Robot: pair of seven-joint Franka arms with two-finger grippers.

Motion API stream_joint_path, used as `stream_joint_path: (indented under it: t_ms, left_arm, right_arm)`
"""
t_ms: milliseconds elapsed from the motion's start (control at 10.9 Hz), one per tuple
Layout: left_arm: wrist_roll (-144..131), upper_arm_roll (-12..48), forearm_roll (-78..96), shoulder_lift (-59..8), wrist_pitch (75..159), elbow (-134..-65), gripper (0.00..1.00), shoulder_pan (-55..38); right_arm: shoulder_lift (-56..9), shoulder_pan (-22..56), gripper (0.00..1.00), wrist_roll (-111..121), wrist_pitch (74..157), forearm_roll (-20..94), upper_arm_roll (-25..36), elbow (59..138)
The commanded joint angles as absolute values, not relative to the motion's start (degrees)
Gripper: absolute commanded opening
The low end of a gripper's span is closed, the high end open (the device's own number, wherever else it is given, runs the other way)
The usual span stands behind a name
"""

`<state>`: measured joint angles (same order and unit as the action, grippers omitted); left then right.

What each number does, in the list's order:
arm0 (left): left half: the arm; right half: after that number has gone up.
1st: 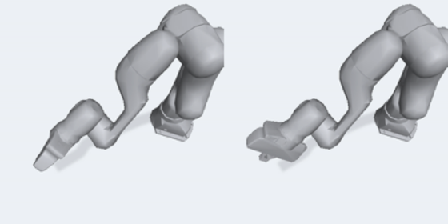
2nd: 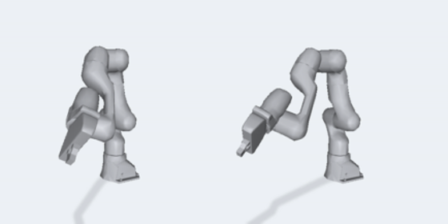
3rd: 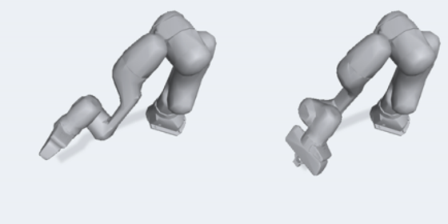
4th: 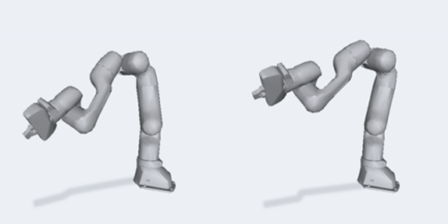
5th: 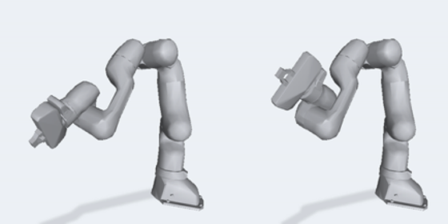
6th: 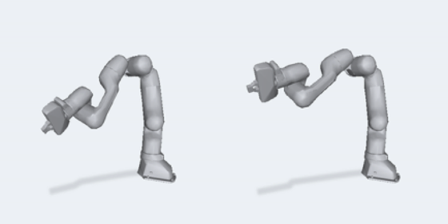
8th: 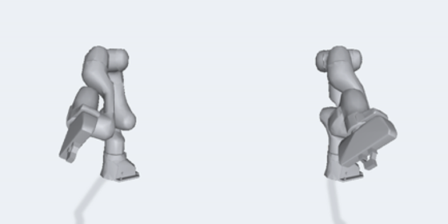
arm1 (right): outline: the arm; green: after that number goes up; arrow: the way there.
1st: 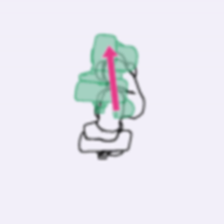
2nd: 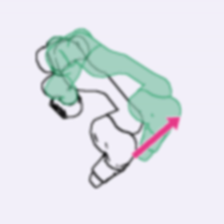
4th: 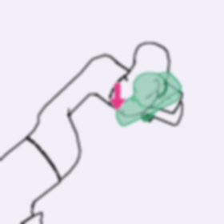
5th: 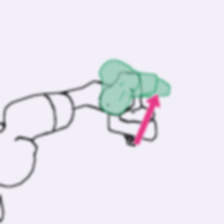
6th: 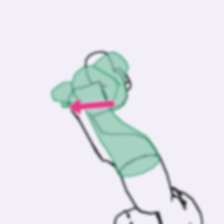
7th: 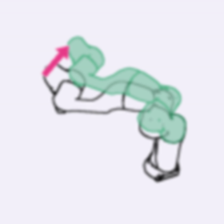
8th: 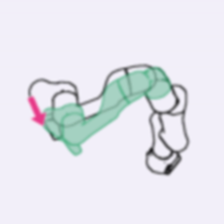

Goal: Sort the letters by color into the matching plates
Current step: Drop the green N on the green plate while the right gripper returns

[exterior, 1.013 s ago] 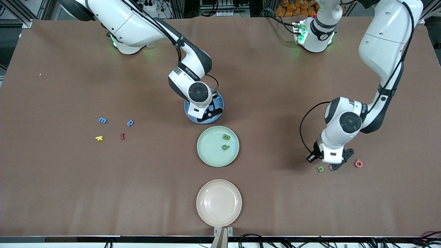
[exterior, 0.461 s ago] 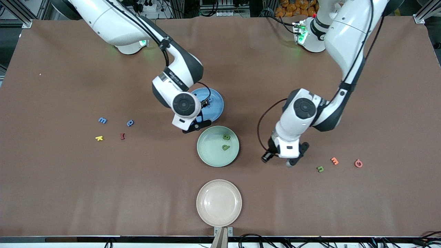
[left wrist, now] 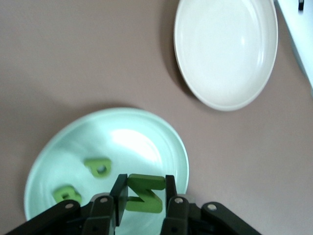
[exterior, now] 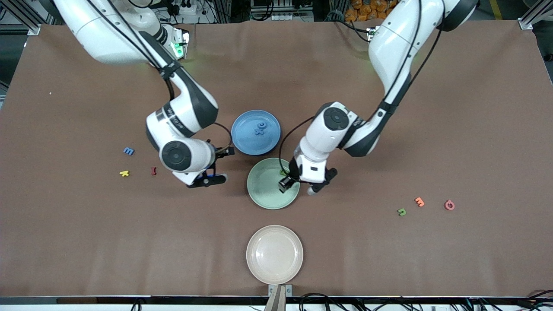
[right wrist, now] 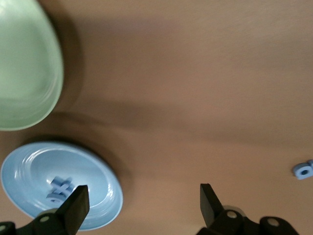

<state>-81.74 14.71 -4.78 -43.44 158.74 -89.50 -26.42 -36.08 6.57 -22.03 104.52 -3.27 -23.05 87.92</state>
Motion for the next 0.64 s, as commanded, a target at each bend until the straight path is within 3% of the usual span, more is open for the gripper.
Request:
stream_joint_path:
  t_ms: [0,92,276,553]
  left_arm:
    - [-81.7,12.2,-4.1,-44.9,160.3,-86.7,0.73,-30.0]
    - [-81.3,11.9,-6.8,-44.7,160.3,-86.8,1.0,-30.1]
    - [-81.4,11.2,-8.8,-43.9,158.8,-87.3,1.0,-29.3]
    - [-72.1,4.0,-9.9,-43.8,146.1,-87.5,1.0,-25.8]
  right_arm:
    - [-34.3,1.1,1.0,-22.3,102.6,-3.9,-23.0,88.1]
    - [-32.4,-1.8,1.0,-21.4,102.1,-4.4,-23.2,89.8]
    - [-28.1,-6.7,1.0,-16.2,103.0,-4.5,-23.0,95.8]
    - [-26.2,-8.6,1.0,-4.9,103.9,-4.7,-18.2,99.0]
